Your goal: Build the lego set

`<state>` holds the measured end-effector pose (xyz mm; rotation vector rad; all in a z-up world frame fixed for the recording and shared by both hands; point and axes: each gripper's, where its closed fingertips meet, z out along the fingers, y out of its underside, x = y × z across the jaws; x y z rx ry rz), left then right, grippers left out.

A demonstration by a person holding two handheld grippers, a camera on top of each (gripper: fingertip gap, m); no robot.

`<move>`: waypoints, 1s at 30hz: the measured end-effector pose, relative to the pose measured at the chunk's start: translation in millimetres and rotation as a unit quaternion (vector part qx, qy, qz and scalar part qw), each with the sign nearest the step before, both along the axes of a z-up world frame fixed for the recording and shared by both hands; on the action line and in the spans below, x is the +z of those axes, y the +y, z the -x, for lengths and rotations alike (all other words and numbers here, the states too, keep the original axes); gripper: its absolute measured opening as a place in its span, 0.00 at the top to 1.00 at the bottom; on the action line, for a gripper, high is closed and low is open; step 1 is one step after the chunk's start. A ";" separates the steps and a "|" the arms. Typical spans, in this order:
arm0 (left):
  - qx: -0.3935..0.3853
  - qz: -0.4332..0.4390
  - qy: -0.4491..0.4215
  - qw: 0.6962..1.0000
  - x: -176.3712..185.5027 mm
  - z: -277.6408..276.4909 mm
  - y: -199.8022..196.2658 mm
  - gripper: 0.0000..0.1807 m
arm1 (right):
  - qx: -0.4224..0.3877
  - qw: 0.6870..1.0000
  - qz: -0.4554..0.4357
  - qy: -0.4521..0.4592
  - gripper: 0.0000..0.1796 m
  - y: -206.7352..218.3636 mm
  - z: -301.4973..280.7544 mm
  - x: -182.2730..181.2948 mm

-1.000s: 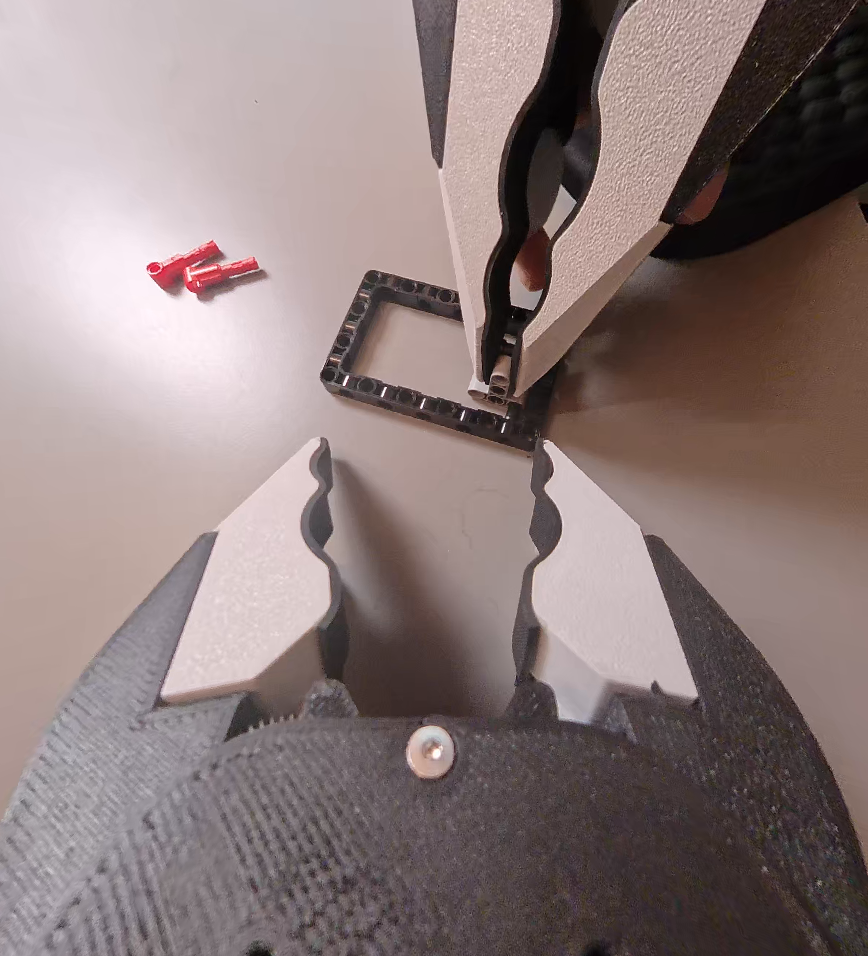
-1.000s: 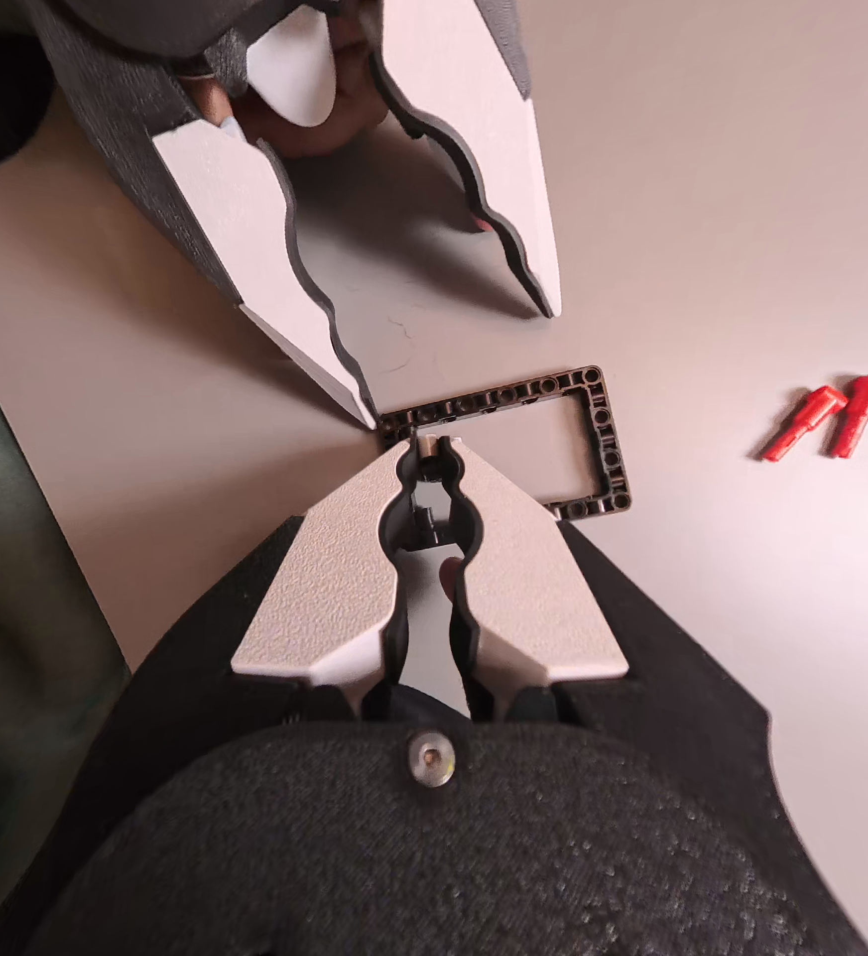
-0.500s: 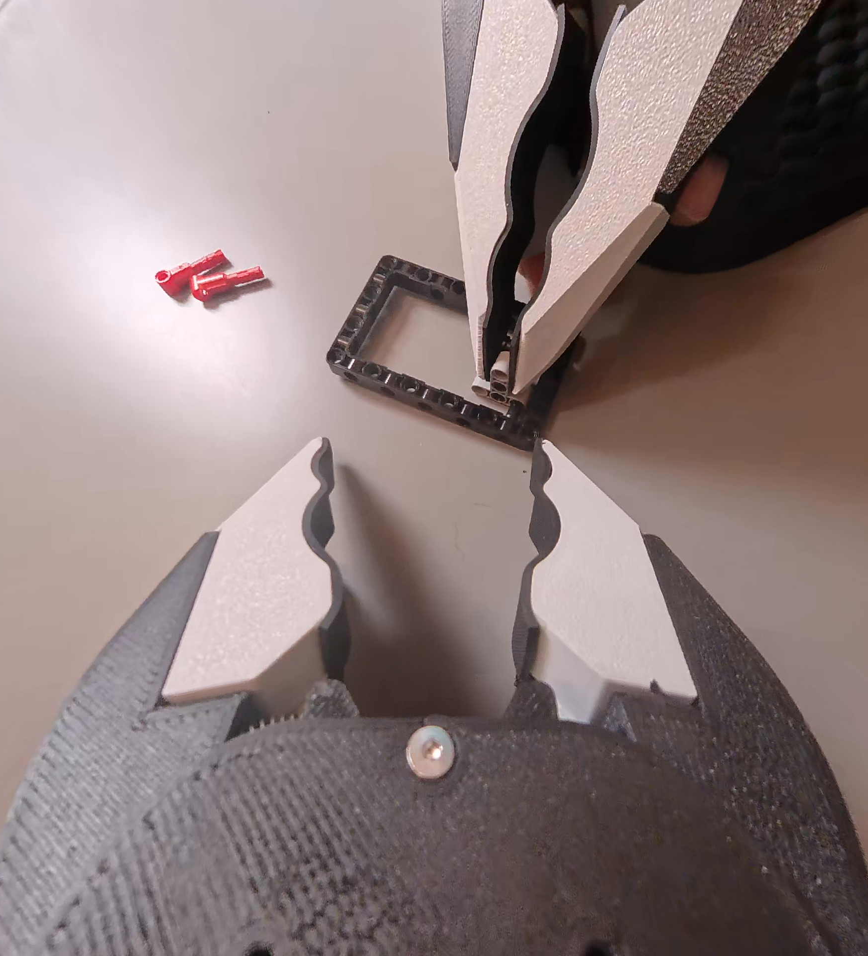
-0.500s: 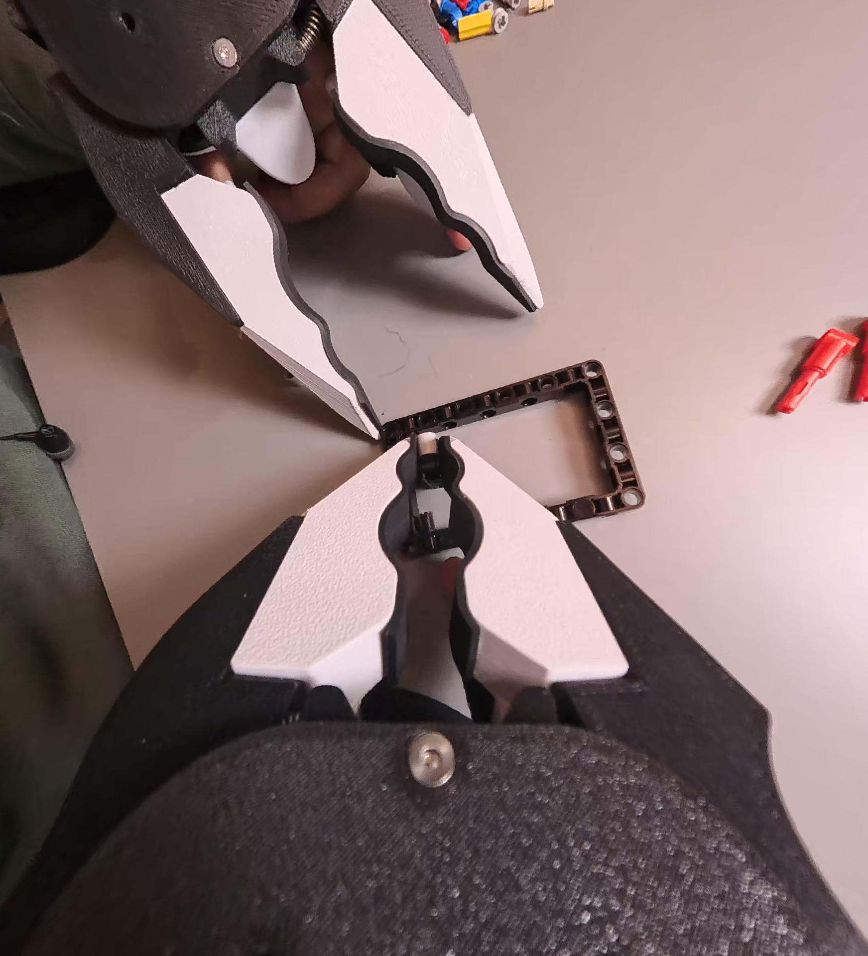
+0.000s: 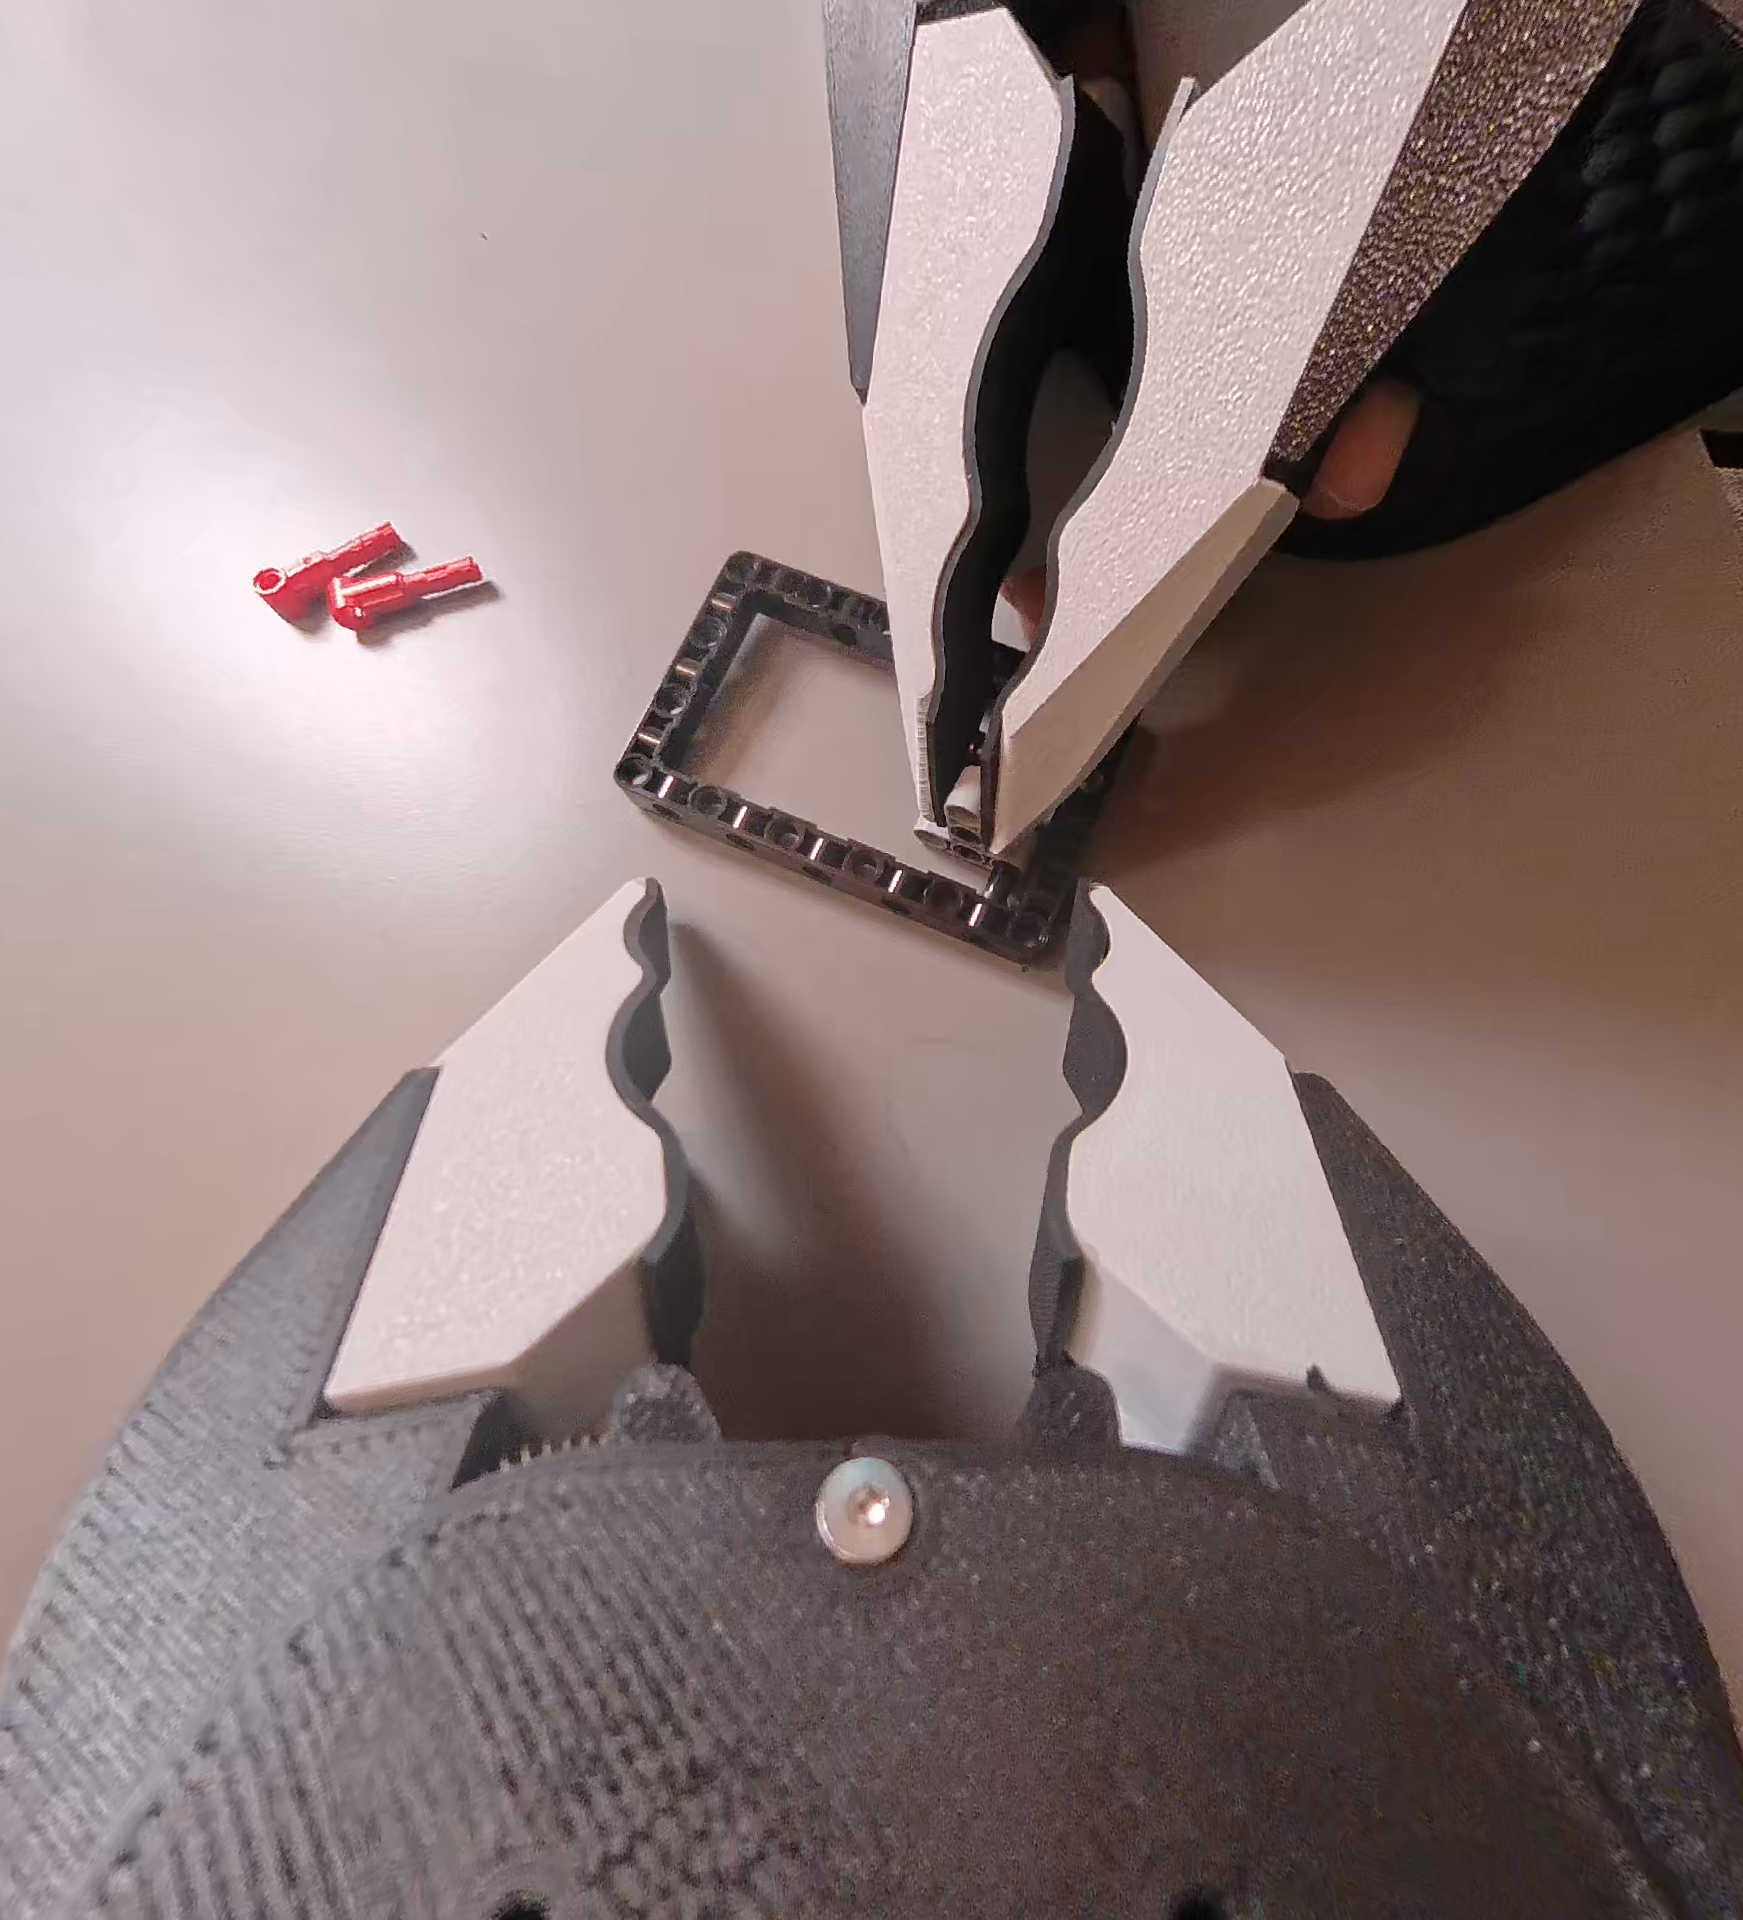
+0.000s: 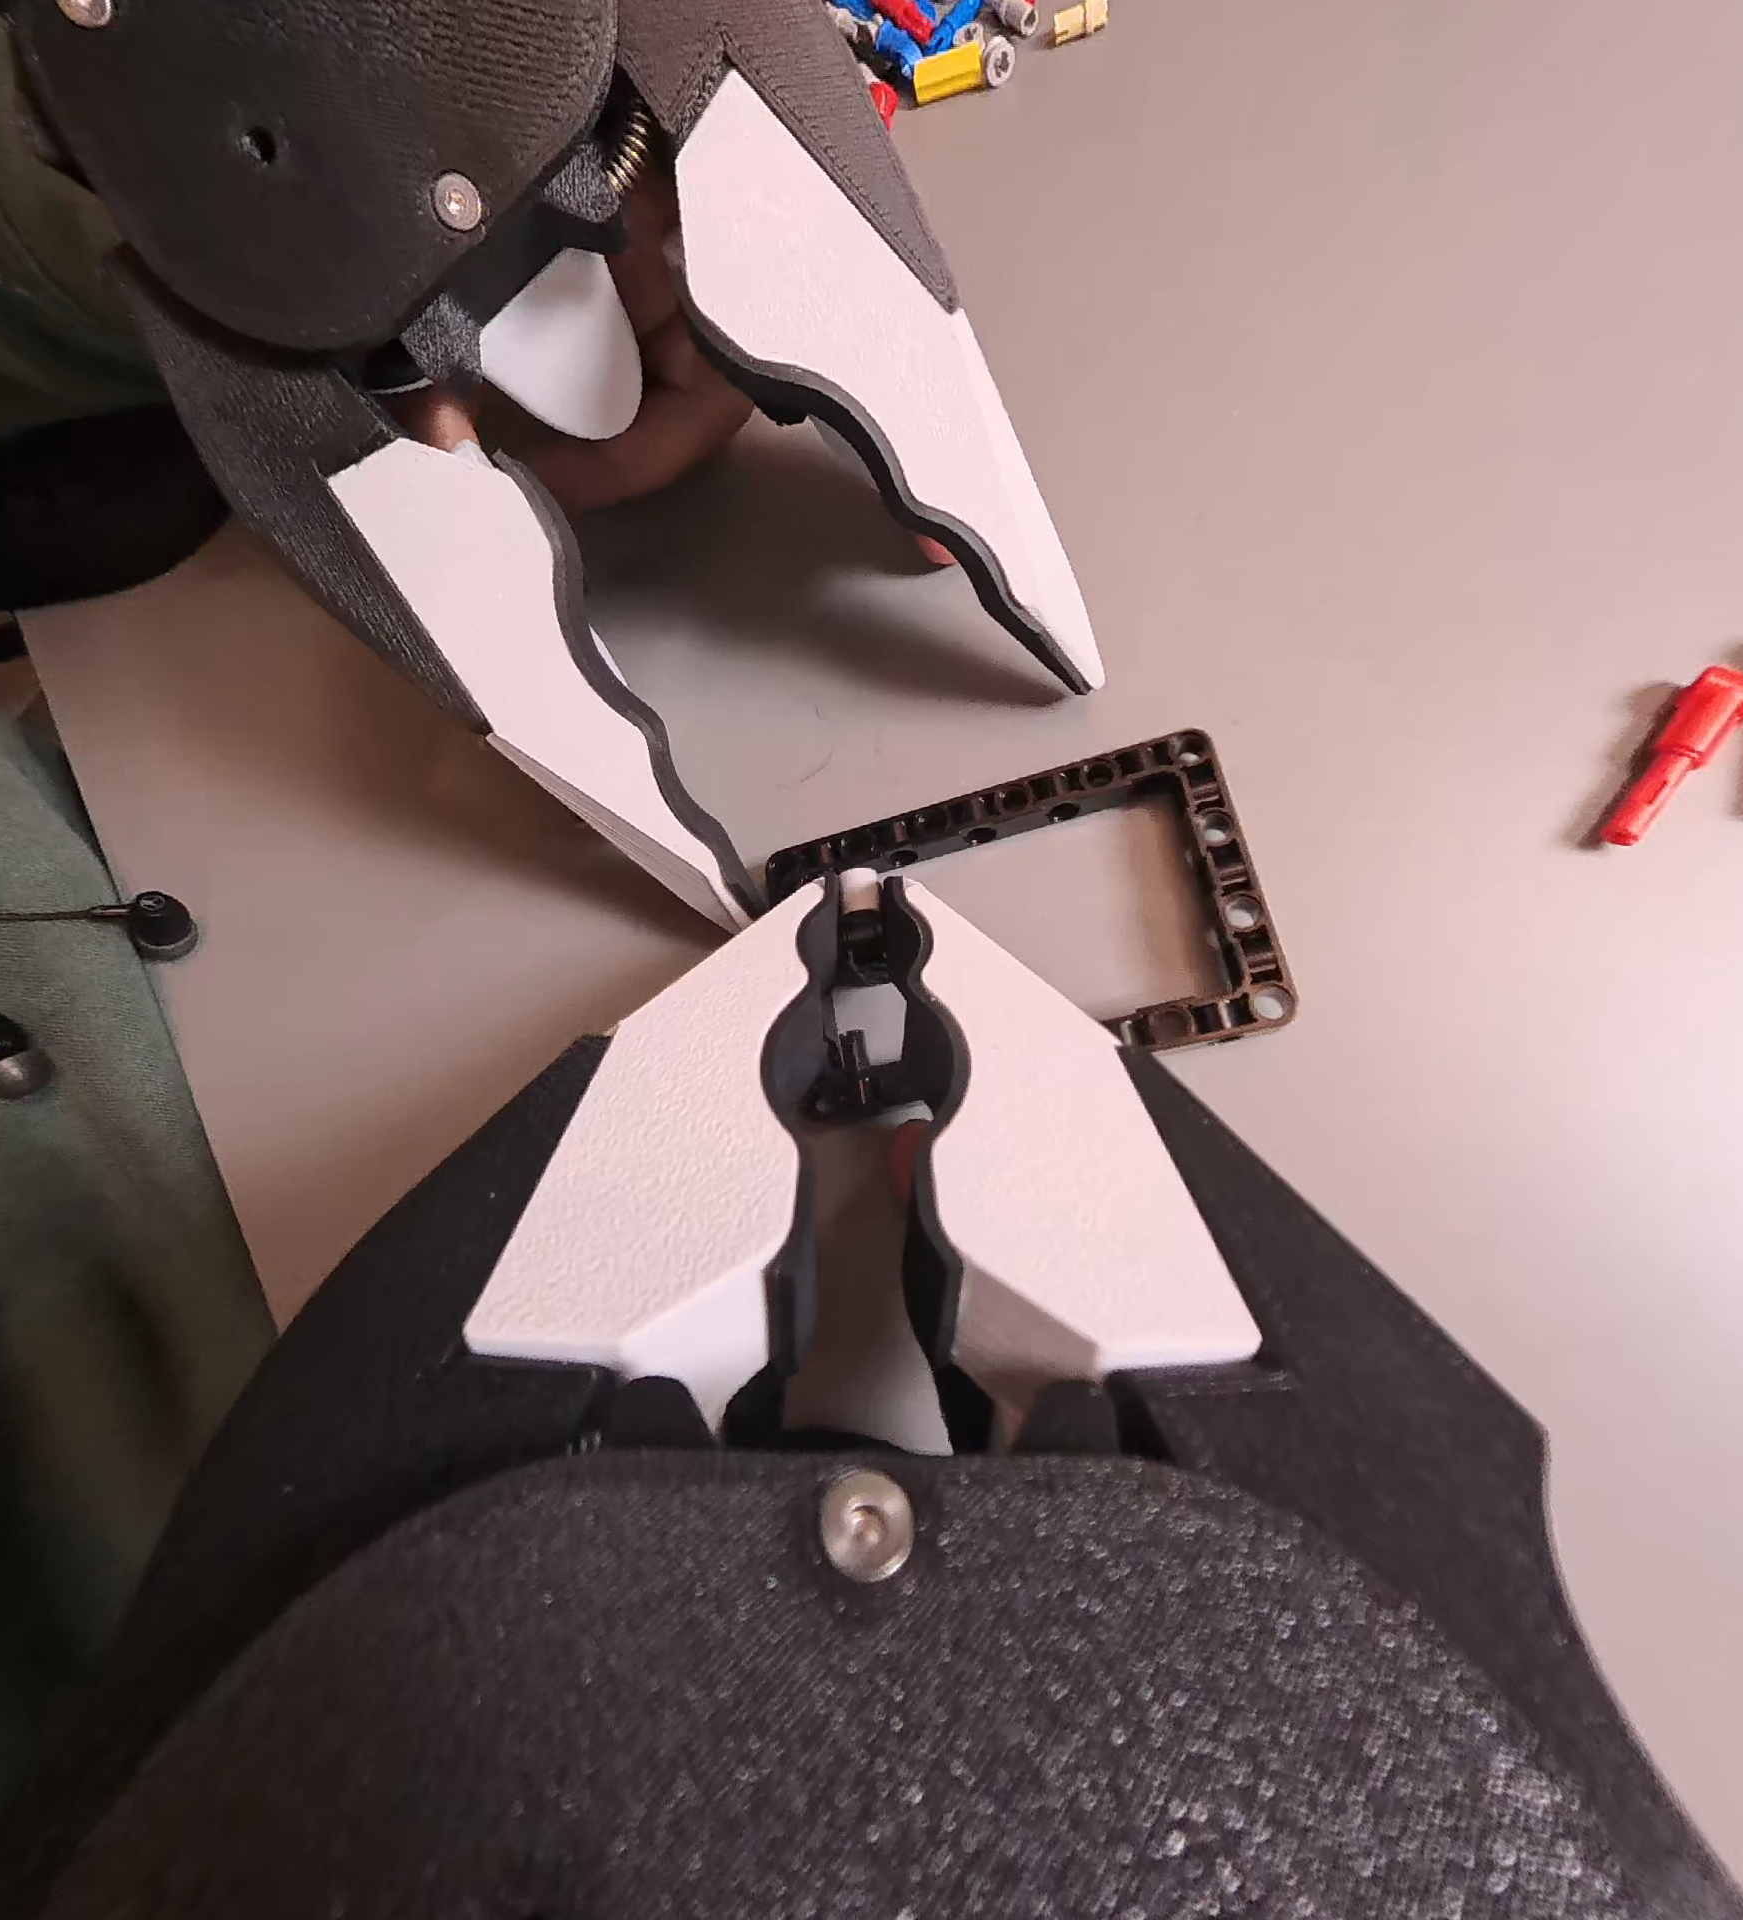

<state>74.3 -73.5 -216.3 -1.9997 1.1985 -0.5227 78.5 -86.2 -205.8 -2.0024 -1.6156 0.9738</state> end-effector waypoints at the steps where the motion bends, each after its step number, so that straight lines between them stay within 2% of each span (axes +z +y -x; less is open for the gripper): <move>1: -0.002 -0.001 0.000 1.000 0.0 0.3 -0.3 0.58 | 0.005 1.000 -0.011 -0.001 0.96 -0.1 0.1 -0.1; 13: -0.031 -0.003 0.007 0.999 1.1 2.8 -11.0 0.75 | -0.027 0.999 -0.020 -0.009 0.96 3.7 8.1 -0.4; 21: -0.030 -0.014 0.011 0.999 1.6 3.8 -9.4 0.78 | 0.009 0.999 -0.037 -0.006 0.86 3.4 6.5 6.7; 23: -0.036 -0.022 0.017 0.999 2.1 6.2 -9.3 0.78 | 0.059 0.996 -0.063 0.003 0.86 2.5 5.3 14.4; 25: -0.043 -0.029 0.024 0.998 2.7 9.9 -9.2 0.77 | 0.134 0.981 -0.143 -0.002 0.85 10.5 3.0 20.4; 27: -0.052 -0.021 0.019 0.998 3.1 11.6 -10.8 0.77 | 0.218 0.951 -0.218 -0.022 0.81 17.7 1.5 19.5; 30: -0.061 -0.011 0.019 0.998 3.0 14.3 -13.5 0.80 | 0.329 0.902 -0.272 -0.061 0.73 21.1 2.1 9.0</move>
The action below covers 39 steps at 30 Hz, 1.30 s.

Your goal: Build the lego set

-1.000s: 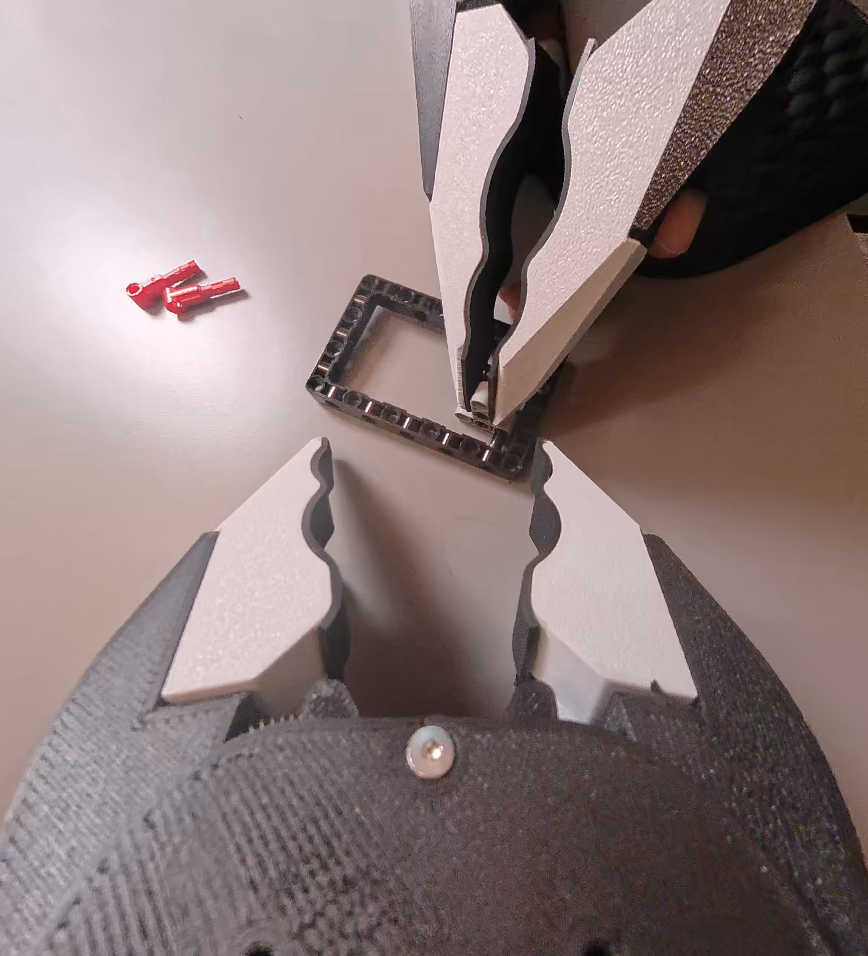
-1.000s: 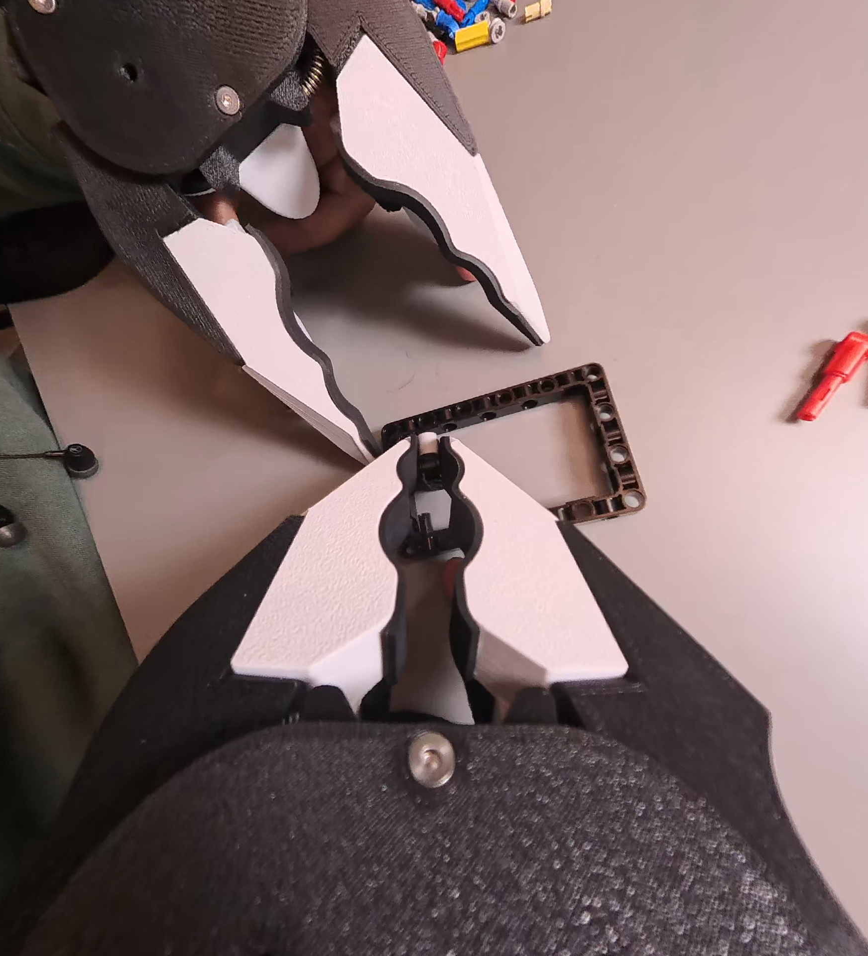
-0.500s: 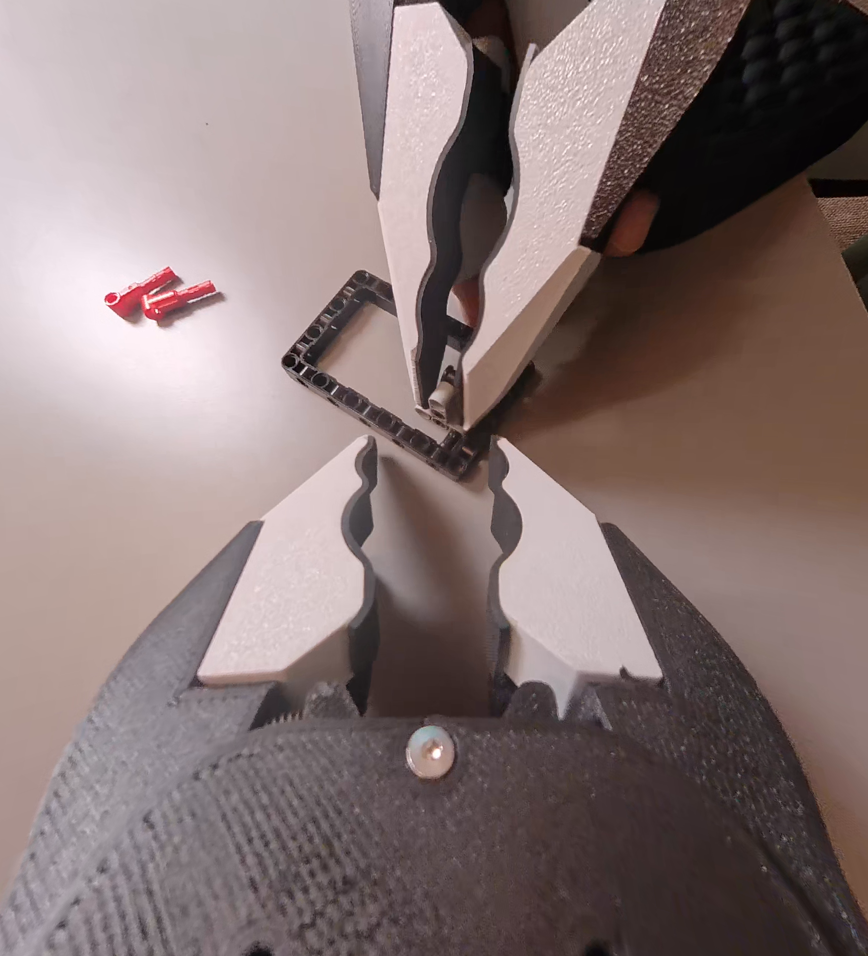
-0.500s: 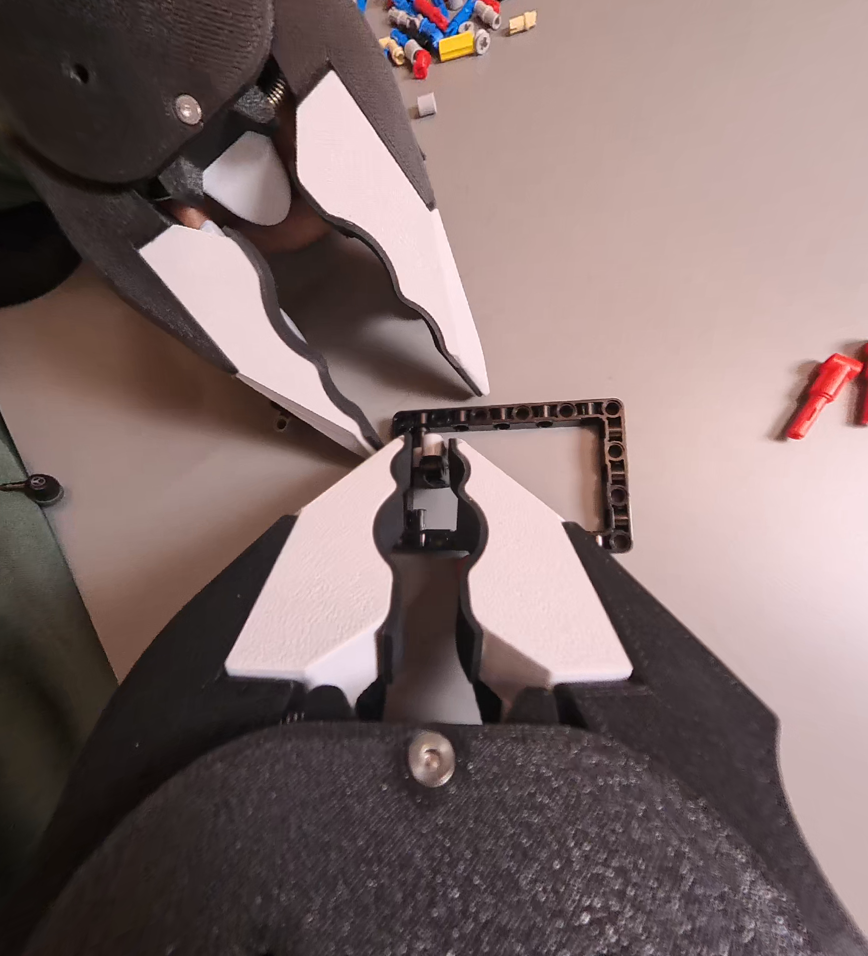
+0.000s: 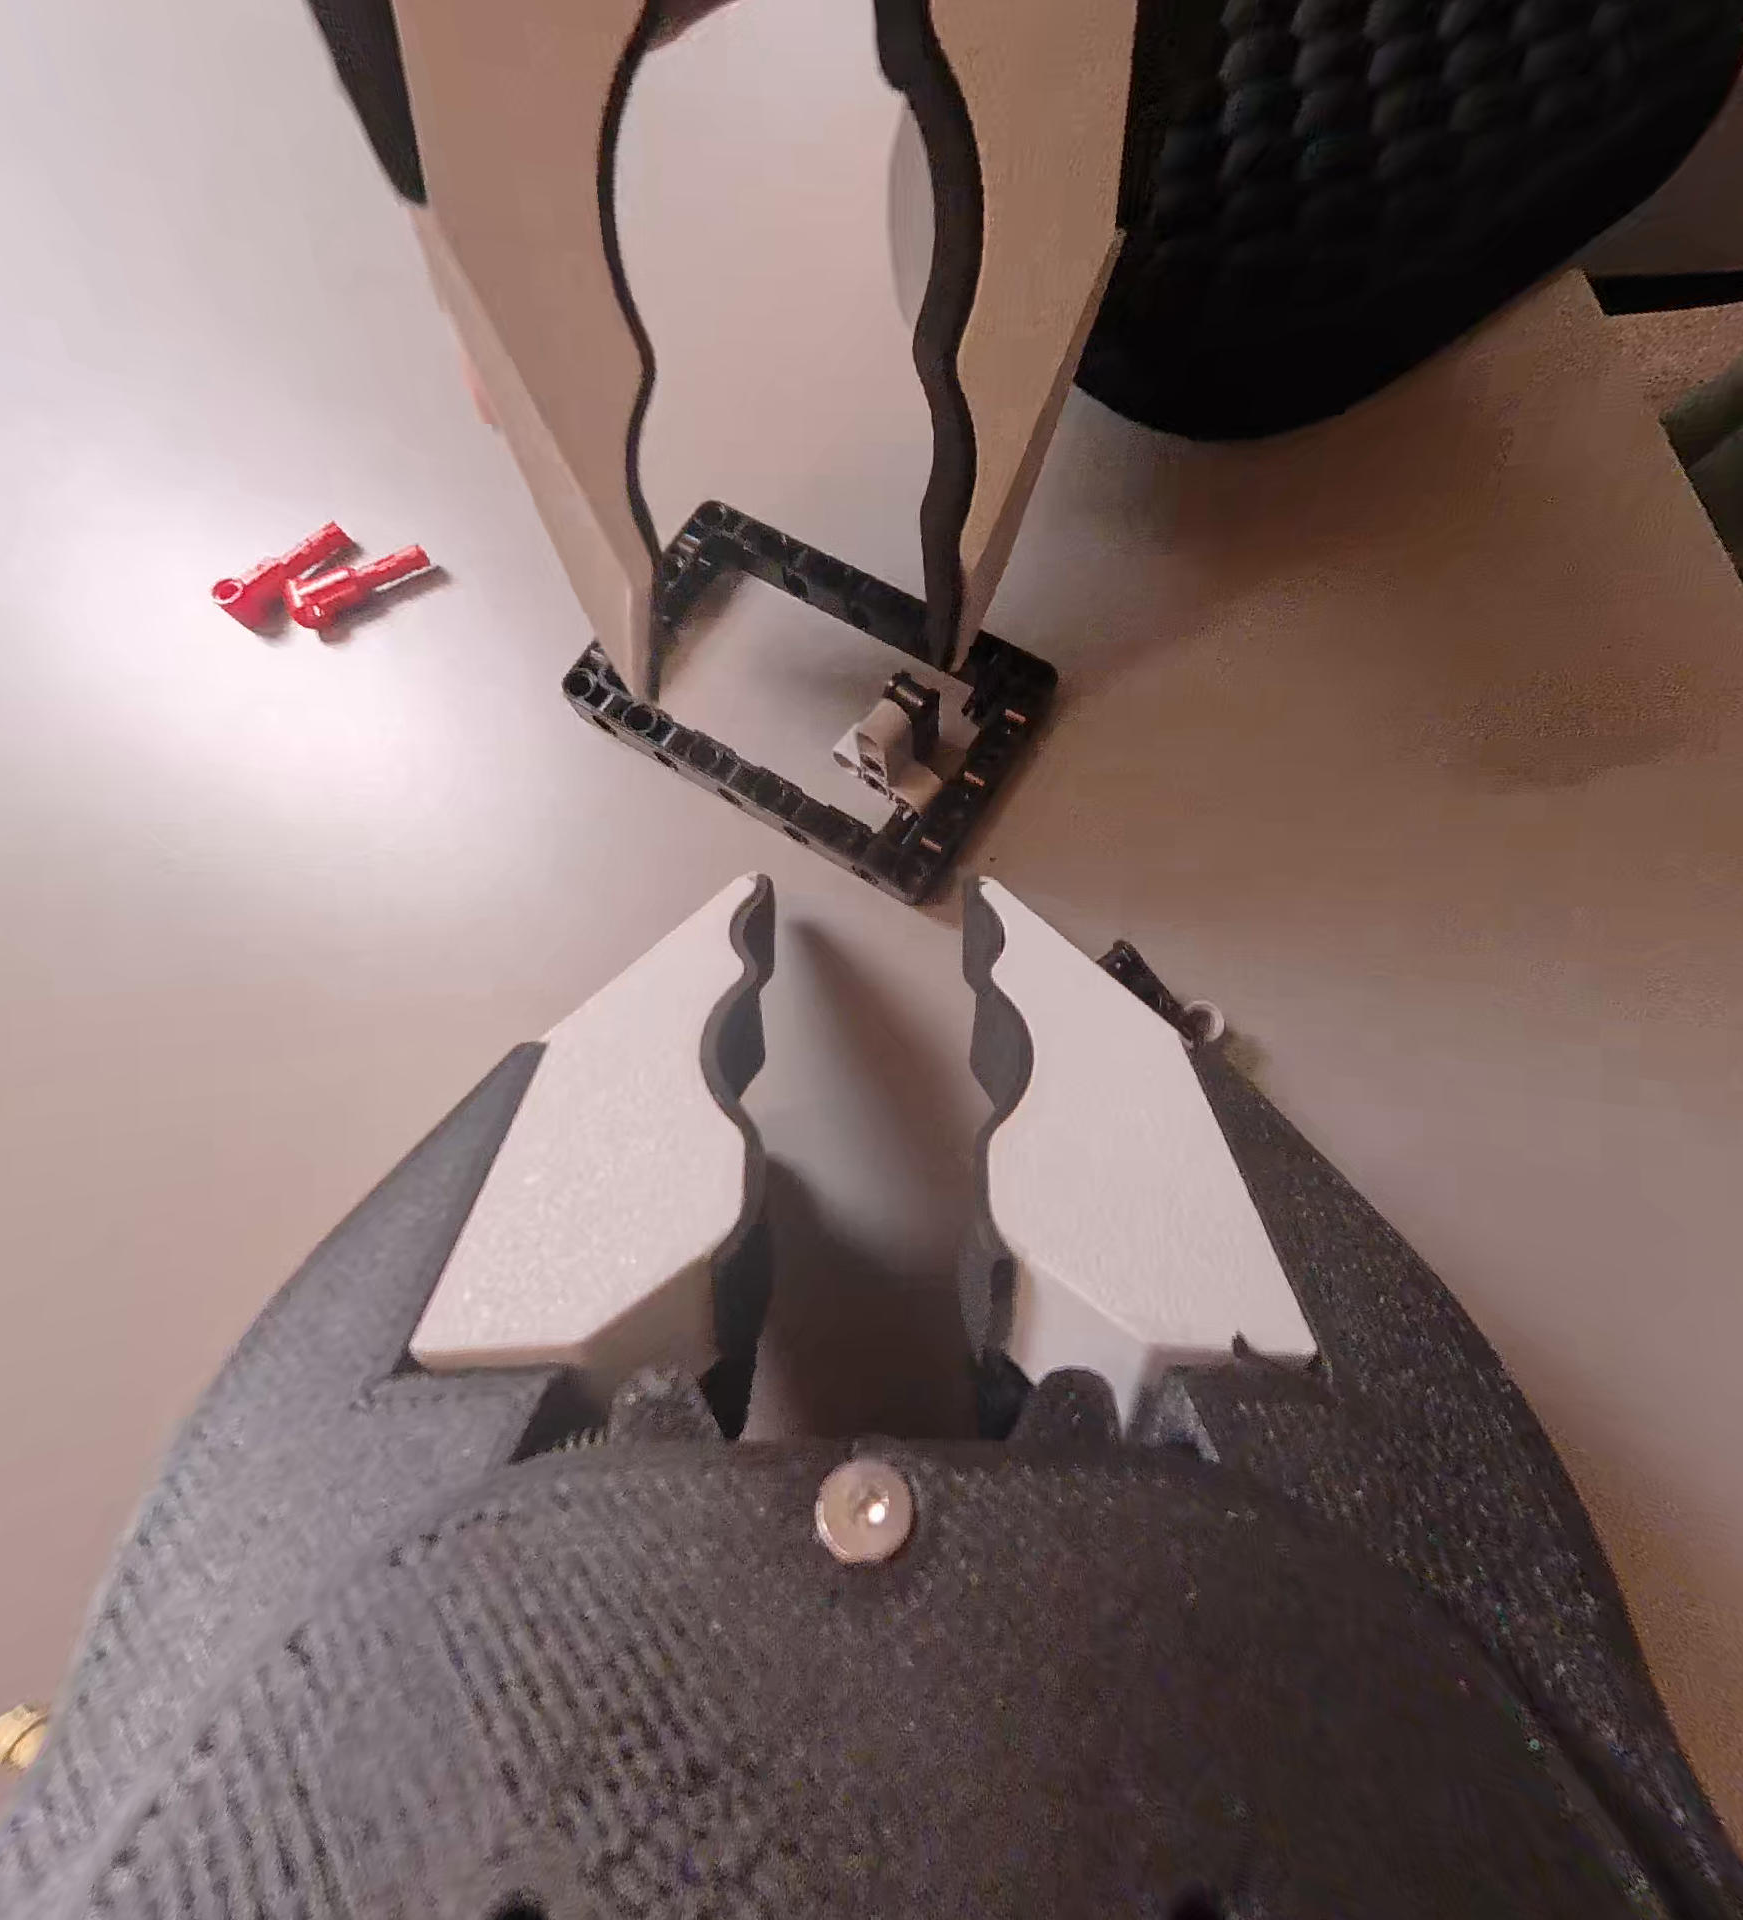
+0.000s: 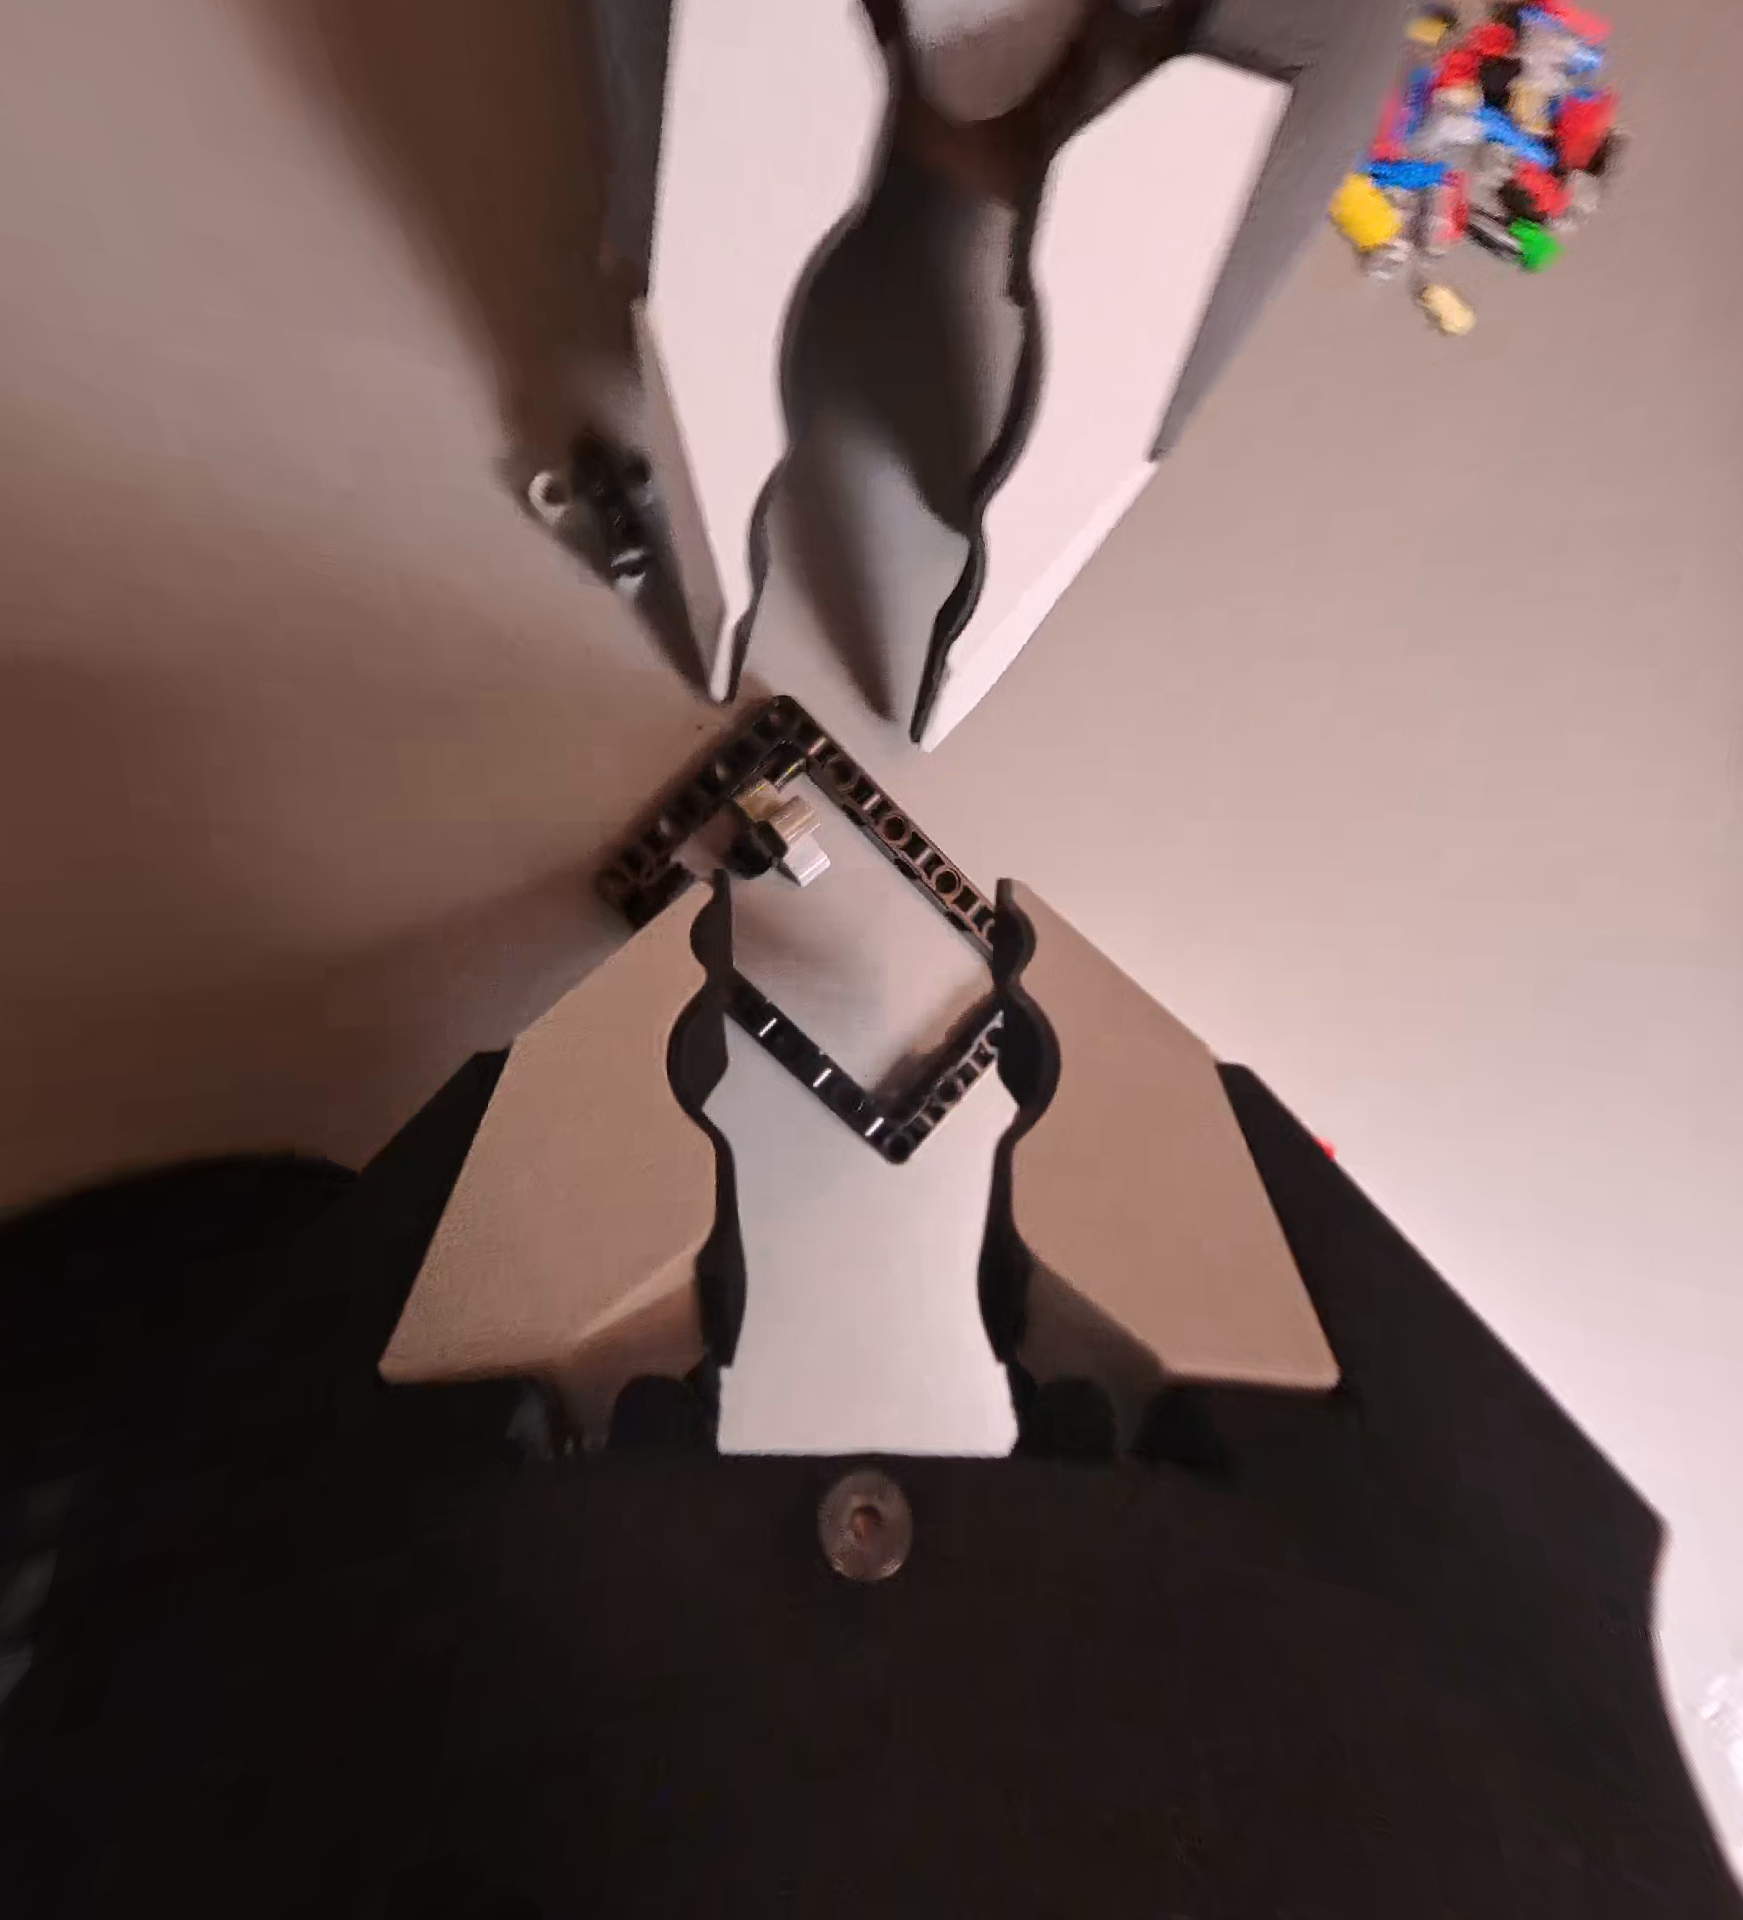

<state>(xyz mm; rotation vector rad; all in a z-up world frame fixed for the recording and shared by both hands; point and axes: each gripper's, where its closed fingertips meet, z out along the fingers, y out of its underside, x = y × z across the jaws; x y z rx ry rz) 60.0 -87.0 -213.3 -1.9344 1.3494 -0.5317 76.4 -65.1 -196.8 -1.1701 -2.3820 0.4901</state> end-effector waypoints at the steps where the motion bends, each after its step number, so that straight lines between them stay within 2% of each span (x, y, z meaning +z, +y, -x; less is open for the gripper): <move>1: -0.003 0.001 0.001 1.000 0.0 0.9 -0.6 0.82 | 0.035 0.999 -0.008 -0.020 0.71 -2.6 -0.7 -4.7; 5: -0.012 -0.001 -0.005 1.000 -1.5 -0.5 -2.3 0.87 | 0.121 0.991 -0.017 -0.060 0.67 -8.9 4.9 -14.2; 11: -0.012 -0.022 -0.007 1.000 -1.4 -5.8 -0.7 0.93 | 0.158 0.986 0.002 -0.054 0.77 -18.0 10.5 -17.9; 13: -0.013 -0.031 -0.004 0.999 -1.5 -6.3 -0.4 0.95 | 0.147 0.988 0.007 -0.052 0.79 -19.5 9.9 -18.2; 16: -0.011 -0.034 -0.002 0.999 -1.9 -6.7 0.7 0.98 | 0.140 0.989 0.014 -0.042 0.88 -22.8 7.4 -18.9; 26: -0.011 -0.035 -0.002 0.999 -1.9 -9.3 0.0 0.97 | 0.076 0.995 0.052 -0.043 0.88 -23.1 5.5 -19.4; 39: -0.004 -0.038 0.004 0.999 -2.0 -11.0 -0.3 0.97 | -0.013 0.998 0.051 -0.042 0.88 -24.2 3.5 -20.1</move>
